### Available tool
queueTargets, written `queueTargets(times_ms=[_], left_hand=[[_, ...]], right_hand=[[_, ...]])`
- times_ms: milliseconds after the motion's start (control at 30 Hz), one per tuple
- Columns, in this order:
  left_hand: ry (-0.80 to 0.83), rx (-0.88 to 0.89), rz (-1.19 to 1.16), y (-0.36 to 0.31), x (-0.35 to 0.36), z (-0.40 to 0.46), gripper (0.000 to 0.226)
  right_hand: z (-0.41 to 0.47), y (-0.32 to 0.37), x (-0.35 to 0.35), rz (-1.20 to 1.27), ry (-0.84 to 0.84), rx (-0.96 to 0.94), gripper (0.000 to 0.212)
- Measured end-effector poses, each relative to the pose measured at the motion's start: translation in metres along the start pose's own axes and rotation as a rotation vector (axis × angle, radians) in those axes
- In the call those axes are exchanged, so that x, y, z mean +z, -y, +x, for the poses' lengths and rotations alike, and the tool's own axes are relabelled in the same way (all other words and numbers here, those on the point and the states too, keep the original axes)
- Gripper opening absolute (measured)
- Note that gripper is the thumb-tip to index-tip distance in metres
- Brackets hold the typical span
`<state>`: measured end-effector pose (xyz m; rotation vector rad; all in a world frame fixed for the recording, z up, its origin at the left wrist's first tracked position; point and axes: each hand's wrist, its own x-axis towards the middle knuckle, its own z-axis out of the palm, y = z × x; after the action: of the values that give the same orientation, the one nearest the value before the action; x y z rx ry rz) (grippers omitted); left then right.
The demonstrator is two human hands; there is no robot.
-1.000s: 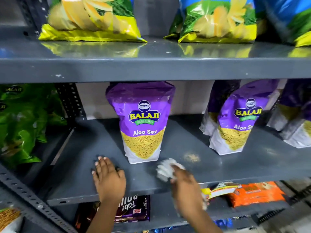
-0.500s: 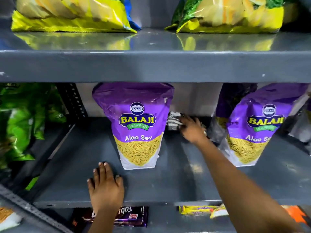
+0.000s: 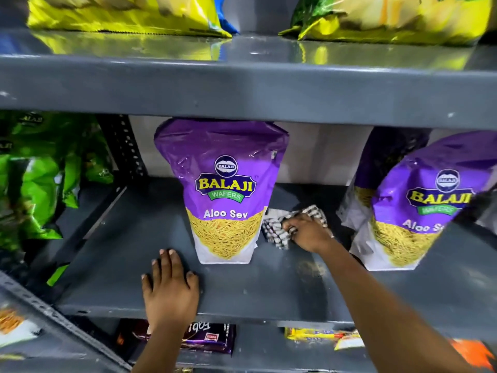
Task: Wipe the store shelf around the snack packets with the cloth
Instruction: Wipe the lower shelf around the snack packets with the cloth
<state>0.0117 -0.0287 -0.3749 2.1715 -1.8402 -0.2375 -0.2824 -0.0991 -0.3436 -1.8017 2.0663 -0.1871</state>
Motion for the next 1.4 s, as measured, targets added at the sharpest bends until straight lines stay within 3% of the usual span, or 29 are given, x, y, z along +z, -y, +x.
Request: queueTargets(times_ms=[233, 300, 400, 433, 533, 567, 667, 767, 833, 967, 1167, 1267, 1333, 1400], left_hand=[[0.028, 0.023, 0.018, 0.002, -0.003, 0.0, 0.061], [0.036, 0.029, 0.026, 0.003, -0.002, 0.002, 0.061], [0.038, 0.028, 0.018, 0.003, -0.002, 0.002, 0.068], [0.031, 0.025, 0.007, 0.003, -0.002, 0.002, 0.069], [0.024, 0.024, -0.005, 0.005, -0.001, 0.003, 0.064], [0.032, 0.024, 0.0, 0.005, -0.001, 0.003, 0.063], [0.056, 0.02, 0.025, 0.004, 0.0, 0.002, 0.066], [0.056, 0.028, 0.05, 0.004, 0.001, 0.003, 0.065], [0.062, 0.026, 0.046, 0.003, 0.001, 0.002, 0.067], [0.076, 0.039, 0.025, 0.001, -0.001, 0.0, 0.059], [0.09, 0.037, -0.014, -0.001, -0.006, 0.0, 0.059], [0.089, 0.03, -0.015, -0.002, -0.005, 0.0, 0.059], [0.088, 0.028, -0.016, -0.001, -0.004, 0.0, 0.058], [0.077, 0.032, -0.011, 0.001, -0.003, 0.001, 0.058]], right_hand=[[-0.088, -0.016, 0.019, 0.0, 0.01, -0.059, 0.04], [-0.083, -0.011, -0.004, 0.28, 0.026, -0.093, 0.039], [-0.041, 0.003, -0.036, 0.552, -0.204, -0.03, 0.029], [-0.024, 0.01, -0.039, 0.512, -0.224, -0.01, 0.027], [0.007, 0.027, -0.028, 0.343, 0.052, -0.001, 0.036], [0.014, 0.032, -0.024, 0.356, 0.051, 0.016, 0.035], [0.029, 0.044, -0.021, 0.443, -0.287, 0.126, 0.029], [0.033, 0.048, -0.002, 0.158, -0.016, 0.231, 0.059], [0.027, 0.043, 0.016, 0.057, 0.042, 0.244, 0.066], [-0.015, 0.029, 0.029, 0.072, -0.044, 0.201, 0.066], [-0.103, 0.032, 0.05, -0.053, -0.285, 0.164, 0.043], [-0.093, 0.041, 0.032, 0.069, -0.419, 0.194, 0.038], [-0.068, 0.053, 0.019, 0.128, -0.419, 0.154, 0.041], [-0.047, 0.065, 0.02, 0.14, -0.284, 0.112, 0.041]])
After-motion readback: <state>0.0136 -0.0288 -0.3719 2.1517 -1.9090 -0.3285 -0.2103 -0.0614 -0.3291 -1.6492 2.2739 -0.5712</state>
